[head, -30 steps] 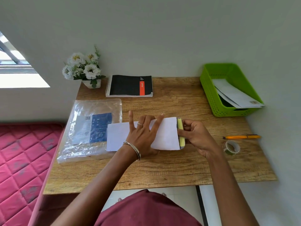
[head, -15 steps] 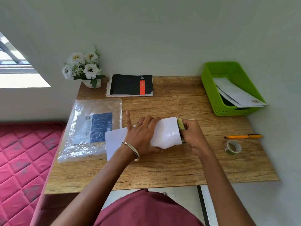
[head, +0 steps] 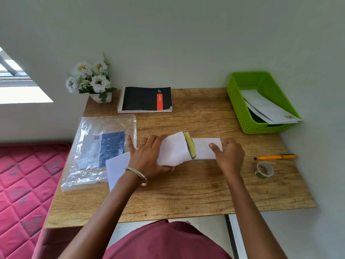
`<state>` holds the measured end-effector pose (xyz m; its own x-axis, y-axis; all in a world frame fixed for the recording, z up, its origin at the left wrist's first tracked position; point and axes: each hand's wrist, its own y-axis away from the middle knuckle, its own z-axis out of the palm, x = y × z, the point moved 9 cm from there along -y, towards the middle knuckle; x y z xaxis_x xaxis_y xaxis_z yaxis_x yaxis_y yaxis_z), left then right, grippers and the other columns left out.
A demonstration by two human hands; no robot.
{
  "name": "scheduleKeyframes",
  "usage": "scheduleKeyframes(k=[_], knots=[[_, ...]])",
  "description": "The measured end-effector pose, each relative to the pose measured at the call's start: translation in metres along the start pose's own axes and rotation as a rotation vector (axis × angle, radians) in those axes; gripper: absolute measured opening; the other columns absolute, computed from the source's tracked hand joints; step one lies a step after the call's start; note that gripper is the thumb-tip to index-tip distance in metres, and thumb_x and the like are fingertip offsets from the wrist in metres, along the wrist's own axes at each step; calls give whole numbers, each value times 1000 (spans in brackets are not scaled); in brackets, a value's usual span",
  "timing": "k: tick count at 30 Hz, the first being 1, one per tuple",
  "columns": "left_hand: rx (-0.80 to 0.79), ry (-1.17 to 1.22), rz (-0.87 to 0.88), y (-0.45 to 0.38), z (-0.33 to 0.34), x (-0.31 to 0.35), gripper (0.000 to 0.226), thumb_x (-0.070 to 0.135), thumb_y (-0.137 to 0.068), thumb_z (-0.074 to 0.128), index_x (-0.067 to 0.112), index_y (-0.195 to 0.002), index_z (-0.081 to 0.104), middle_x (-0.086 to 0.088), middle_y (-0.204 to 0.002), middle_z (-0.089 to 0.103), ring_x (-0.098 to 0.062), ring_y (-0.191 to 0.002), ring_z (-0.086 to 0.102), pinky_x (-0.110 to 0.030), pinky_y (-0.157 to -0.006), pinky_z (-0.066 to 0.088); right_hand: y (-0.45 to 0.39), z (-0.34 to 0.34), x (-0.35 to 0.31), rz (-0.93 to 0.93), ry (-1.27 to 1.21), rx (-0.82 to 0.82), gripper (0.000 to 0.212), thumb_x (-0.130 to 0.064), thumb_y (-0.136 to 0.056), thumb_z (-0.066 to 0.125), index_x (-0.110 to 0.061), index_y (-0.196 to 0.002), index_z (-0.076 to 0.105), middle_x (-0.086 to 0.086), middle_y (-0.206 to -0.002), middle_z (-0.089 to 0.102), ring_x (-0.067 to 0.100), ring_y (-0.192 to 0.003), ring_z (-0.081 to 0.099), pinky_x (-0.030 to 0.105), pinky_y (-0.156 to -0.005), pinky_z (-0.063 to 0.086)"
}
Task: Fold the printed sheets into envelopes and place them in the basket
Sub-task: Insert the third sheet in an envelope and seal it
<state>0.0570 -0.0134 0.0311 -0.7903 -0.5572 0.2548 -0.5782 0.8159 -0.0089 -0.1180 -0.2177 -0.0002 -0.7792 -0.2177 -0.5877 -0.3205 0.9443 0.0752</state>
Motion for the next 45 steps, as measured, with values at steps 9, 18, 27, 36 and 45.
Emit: scheduleKeyframes(k=[9,18,27,36,45], knots=[[6,-58,30,2,0,0,110,73,-58,62,27,-145,12,1,-141,34,-25,-133,29,-71,-101,-14,14,4,-42,-174,-218,-116,47,-43,-82,69,-14,-117,60,8,-117,59,27,-111,52,40,-86,45],[-41,-30,109,4,10,9,120,69,-58,63,27,-144,-9,-2,-142,22,-25,-134,18,-66,-104,-15,48,28,-85,-124,-753,-742,33,-2,-87,64,-13,-117,63,12,-98,71,16,-84,69,26,-62,54],[-61,77,125,4,13,11,118,69,-56,62,28,-144,-6,2,-142,19,-23,-136,14,-66,-106,-12,43,30,-79,-44,-768,-735,39,11,-83,59,-12,-114,63,12,-96,71,22,-84,68,36,-66,55],[-87,97,143,4,14,13,123,70,-57,62,28,-143,-15,1,-144,16,-23,-137,13,-66,-106,-12,45,32,-82,24,-918,-827,32,12,-85,57,-10,-107,64,11,-90,71,19,-77,68,29,-57,55],[-54,43,205,8,8,26,123,62,-58,68,30,-142,-16,2,-143,16,-25,-135,16,-67,-105,-10,48,31,-88,-44,-854,-835,25,3,-80,68,-11,-101,66,10,-92,72,19,-81,69,31,-61,55]])
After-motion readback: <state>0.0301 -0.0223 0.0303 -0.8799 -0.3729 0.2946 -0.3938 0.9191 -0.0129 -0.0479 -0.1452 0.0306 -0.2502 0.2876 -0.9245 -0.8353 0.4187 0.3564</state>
